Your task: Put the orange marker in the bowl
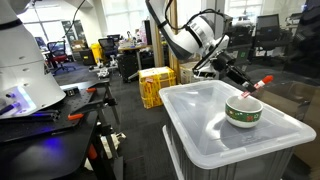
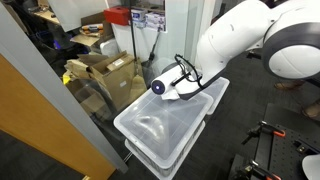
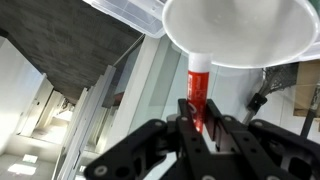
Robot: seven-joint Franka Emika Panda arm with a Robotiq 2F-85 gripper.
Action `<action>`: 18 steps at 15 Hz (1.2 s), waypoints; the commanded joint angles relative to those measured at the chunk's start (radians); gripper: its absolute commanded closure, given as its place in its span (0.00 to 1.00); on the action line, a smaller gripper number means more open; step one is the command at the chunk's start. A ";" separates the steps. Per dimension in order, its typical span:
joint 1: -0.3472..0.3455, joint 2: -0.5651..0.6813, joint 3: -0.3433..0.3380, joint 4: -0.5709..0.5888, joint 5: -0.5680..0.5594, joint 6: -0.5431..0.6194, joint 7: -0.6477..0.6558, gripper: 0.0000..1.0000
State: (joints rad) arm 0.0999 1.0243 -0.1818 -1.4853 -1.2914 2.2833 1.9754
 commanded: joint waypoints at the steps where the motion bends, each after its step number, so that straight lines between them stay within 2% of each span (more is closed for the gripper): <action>1: -0.012 0.037 0.025 0.057 0.003 -0.026 -0.011 0.54; 2: -0.009 0.035 0.026 0.055 0.002 -0.025 -0.006 0.49; 8: 0.007 -0.059 0.034 -0.048 -0.006 -0.013 0.016 0.04; 9: 0.009 -0.078 0.039 -0.069 -0.001 -0.017 0.015 0.00; 15: 0.008 -0.293 0.086 -0.291 0.006 0.000 0.056 0.00; 18: -0.019 -0.418 0.130 -0.410 0.052 0.032 0.036 0.00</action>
State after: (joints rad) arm 0.1048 0.7683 -0.0889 -1.7263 -1.2695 2.2842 1.9963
